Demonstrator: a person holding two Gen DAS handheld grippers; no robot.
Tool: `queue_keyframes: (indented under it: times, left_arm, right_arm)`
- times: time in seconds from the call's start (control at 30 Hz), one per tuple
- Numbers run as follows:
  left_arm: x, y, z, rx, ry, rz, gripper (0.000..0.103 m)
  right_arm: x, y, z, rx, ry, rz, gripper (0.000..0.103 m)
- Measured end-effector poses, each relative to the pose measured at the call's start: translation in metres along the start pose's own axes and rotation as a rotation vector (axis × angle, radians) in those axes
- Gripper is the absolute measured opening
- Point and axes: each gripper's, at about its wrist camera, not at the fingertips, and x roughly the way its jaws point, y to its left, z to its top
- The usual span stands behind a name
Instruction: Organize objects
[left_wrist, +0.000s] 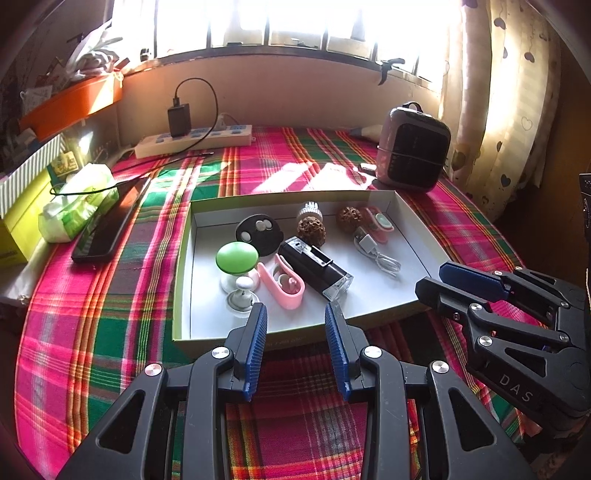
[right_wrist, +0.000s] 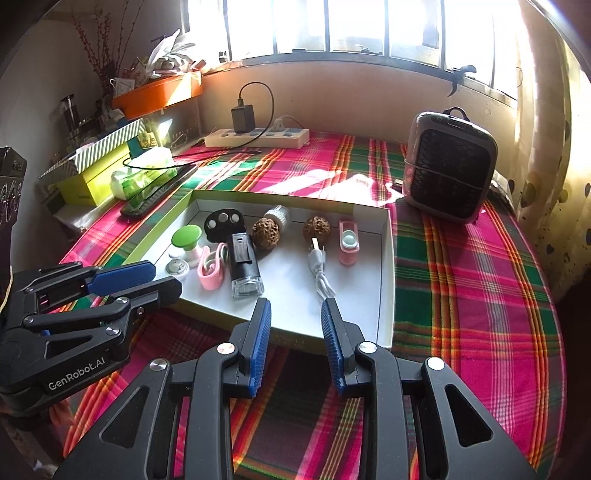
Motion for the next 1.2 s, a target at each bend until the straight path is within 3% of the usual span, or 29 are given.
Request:
queue_keyframes:
  times: [1.07,1.2]
  left_arm:
    - [-0.002,0.0,-0.057,-0.013,0.082,0.004,0.031]
    - [-0.003,-0.001,-0.058,-0.014,0.075,0.011,0.031]
  right_arm:
    - [-0.011,0.003,-0.066,0.082,0.083,-0.044,0.03]
    - [-0.011,0.0,-0.069,0.095,0.087,-0.051,0.035]
